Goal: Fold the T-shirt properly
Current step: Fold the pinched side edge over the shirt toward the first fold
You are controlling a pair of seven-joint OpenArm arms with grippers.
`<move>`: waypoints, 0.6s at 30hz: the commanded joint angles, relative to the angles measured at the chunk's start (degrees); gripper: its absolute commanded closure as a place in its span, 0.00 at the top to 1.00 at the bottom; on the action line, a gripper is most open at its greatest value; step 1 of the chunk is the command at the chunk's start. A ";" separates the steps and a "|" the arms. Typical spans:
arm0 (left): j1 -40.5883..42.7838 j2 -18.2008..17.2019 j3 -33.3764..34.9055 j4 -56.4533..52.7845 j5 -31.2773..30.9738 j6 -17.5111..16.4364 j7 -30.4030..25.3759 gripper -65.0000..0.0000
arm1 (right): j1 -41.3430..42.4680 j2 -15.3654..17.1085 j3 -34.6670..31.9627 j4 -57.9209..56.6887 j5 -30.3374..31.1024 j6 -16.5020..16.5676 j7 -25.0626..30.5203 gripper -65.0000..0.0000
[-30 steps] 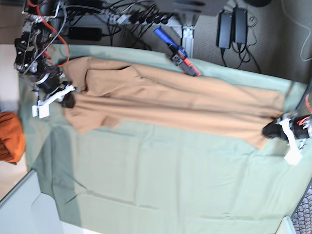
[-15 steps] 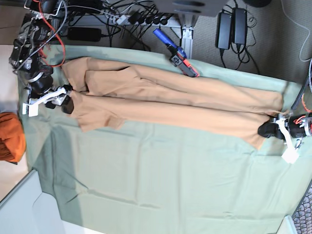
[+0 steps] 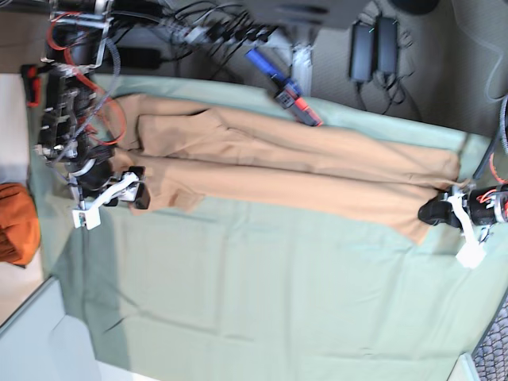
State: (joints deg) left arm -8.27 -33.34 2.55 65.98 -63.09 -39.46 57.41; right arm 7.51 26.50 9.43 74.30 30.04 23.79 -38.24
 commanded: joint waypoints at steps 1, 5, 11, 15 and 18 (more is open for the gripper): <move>-1.07 -1.07 -0.52 0.81 -1.01 -0.54 -0.81 0.00 | 1.62 1.05 -0.83 -0.04 -0.11 6.03 1.11 0.68; -1.09 -1.07 -0.52 0.81 -1.01 -0.54 -0.83 0.00 | 1.31 1.01 -3.82 -0.76 -0.44 6.03 1.11 0.68; -1.07 -1.09 -0.52 0.81 -1.03 -0.54 -0.79 0.00 | 1.33 0.92 -3.93 1.01 0.61 6.05 1.09 0.36; -1.07 -1.09 -0.52 0.81 -1.05 -0.54 -0.76 0.00 | 1.36 0.94 -3.93 2.64 0.59 6.05 1.11 0.00; -1.09 -1.11 -0.52 0.83 -2.01 -0.54 -0.33 0.00 | 1.31 0.96 -3.87 3.78 0.59 6.05 1.05 0.00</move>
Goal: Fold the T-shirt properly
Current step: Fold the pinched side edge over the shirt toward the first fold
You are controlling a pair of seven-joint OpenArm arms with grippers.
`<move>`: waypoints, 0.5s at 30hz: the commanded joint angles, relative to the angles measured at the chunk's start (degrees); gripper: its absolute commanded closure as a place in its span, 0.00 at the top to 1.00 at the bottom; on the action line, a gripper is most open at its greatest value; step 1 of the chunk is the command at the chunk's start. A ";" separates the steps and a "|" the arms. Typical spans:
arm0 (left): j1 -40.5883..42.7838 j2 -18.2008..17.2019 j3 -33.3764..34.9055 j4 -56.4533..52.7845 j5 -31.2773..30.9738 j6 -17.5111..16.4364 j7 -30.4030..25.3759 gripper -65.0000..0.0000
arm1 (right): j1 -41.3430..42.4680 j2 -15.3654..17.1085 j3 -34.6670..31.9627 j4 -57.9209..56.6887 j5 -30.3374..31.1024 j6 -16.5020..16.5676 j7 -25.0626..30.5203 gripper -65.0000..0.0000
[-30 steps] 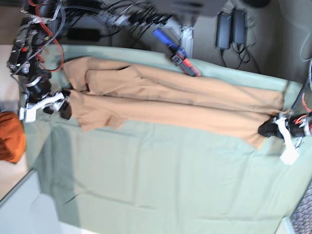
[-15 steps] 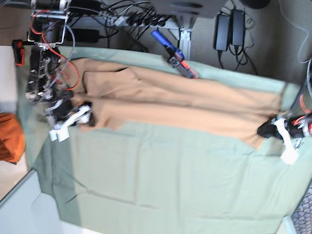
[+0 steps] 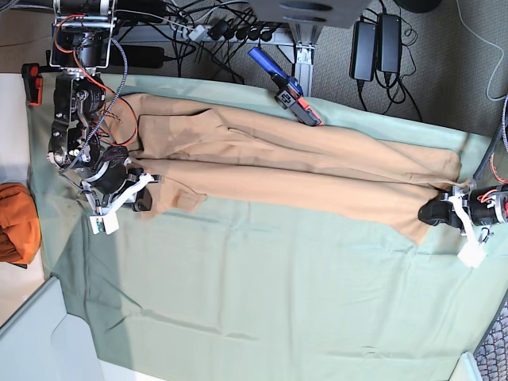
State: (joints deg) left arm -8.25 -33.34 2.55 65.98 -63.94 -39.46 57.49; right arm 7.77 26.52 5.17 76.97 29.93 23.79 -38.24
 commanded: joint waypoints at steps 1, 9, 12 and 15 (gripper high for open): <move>-1.09 -1.14 -0.52 0.83 -1.46 -0.54 0.00 0.00 | 1.05 0.94 0.39 1.62 0.70 6.05 0.76 0.00; -1.09 -2.03 -0.52 0.83 -4.63 -0.54 4.13 0.00 | -4.55 1.25 0.57 12.61 0.94 6.05 -1.46 0.00; -1.09 -3.23 -0.52 0.83 -6.23 -0.54 5.20 0.00 | -8.39 1.25 1.42 17.33 0.96 6.05 -1.51 0.00; -1.09 -4.46 -0.52 0.83 -7.54 -0.54 5.60 0.00 | -12.07 1.25 3.17 20.90 1.36 6.05 -1.53 0.00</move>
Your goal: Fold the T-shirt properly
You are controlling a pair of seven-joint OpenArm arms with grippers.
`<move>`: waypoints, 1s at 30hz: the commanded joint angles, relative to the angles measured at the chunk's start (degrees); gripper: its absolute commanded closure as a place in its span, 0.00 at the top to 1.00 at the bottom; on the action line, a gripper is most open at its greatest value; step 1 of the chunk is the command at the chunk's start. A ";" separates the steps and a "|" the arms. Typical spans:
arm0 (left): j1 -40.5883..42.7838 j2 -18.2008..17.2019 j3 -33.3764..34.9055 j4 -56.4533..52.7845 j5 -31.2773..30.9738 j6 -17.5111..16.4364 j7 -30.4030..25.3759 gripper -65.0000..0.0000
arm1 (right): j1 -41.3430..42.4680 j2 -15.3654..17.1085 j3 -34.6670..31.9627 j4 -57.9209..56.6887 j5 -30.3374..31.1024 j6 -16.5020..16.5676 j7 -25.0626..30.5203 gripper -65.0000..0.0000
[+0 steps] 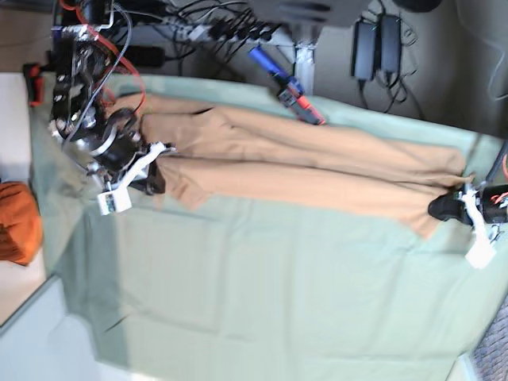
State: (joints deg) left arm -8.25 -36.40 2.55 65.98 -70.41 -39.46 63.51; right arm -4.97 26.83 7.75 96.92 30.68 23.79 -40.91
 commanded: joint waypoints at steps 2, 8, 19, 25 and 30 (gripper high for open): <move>-1.09 -1.86 -0.52 0.83 -1.60 -0.54 -0.02 0.00 | -1.49 0.94 1.92 2.93 1.55 6.08 0.74 0.00; -0.92 -2.03 -0.52 0.83 -3.52 -0.54 1.11 0.00 | -7.32 0.96 4.02 7.48 2.10 6.08 -0.26 0.00; 1.64 -2.03 -0.52 0.83 -4.55 -0.54 0.76 0.37 | -14.03 0.87 4.02 7.58 1.22 6.03 -0.50 0.56; 1.57 -2.05 -5.29 0.83 -4.59 -0.54 -0.09 0.37 | -13.81 0.68 4.02 7.58 1.29 6.01 0.39 0.55; 1.62 -4.11 -10.78 0.83 -6.78 -0.54 1.90 0.37 | -13.81 0.59 4.02 7.58 1.25 6.01 0.57 0.55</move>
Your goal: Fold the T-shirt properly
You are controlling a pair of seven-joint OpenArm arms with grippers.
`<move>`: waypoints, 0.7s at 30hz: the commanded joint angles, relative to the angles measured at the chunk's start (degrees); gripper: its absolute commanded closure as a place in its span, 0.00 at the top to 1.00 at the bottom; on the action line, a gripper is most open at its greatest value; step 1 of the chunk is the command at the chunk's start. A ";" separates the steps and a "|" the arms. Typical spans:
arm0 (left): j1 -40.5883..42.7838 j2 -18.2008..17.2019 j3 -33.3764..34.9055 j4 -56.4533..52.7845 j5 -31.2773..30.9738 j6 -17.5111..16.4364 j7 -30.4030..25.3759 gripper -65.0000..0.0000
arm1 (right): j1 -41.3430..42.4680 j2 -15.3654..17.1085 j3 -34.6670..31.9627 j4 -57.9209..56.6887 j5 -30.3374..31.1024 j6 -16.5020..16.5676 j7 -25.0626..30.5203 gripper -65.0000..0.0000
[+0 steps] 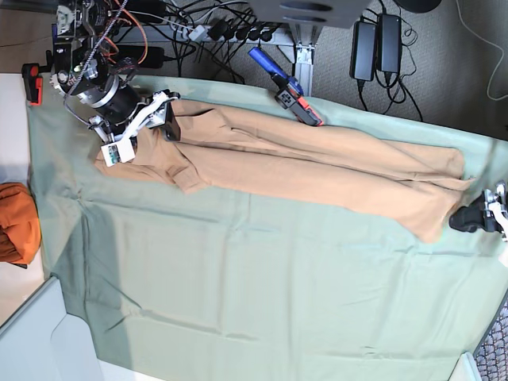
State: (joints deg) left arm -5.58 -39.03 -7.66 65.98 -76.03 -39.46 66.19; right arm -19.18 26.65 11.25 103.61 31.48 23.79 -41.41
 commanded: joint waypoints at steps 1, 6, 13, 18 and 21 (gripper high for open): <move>-0.83 -2.25 -0.87 0.83 -2.36 -0.54 0.20 0.37 | 0.39 0.76 0.52 0.90 0.46 6.01 1.09 0.55; 2.84 -6.01 -0.90 0.83 -5.22 -0.54 1.25 0.37 | 0.42 0.76 0.52 0.90 0.44 6.01 1.38 0.55; 10.16 -8.20 -0.94 0.83 -7.78 -0.54 3.21 0.37 | 0.42 0.76 0.52 0.90 0.44 6.03 1.81 0.55; 12.90 -8.31 -0.98 0.83 -7.78 -0.54 3.13 0.37 | 0.42 0.76 0.52 0.90 0.44 6.03 1.97 0.55; 14.75 -8.35 -0.98 0.96 -8.85 -0.54 4.59 0.34 | 0.42 0.76 0.52 0.90 0.44 6.01 1.99 0.55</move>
State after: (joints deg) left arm 9.56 -45.74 -8.10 66.13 -83.90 -39.48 70.87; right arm -19.18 26.65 11.25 103.61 31.46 23.79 -40.73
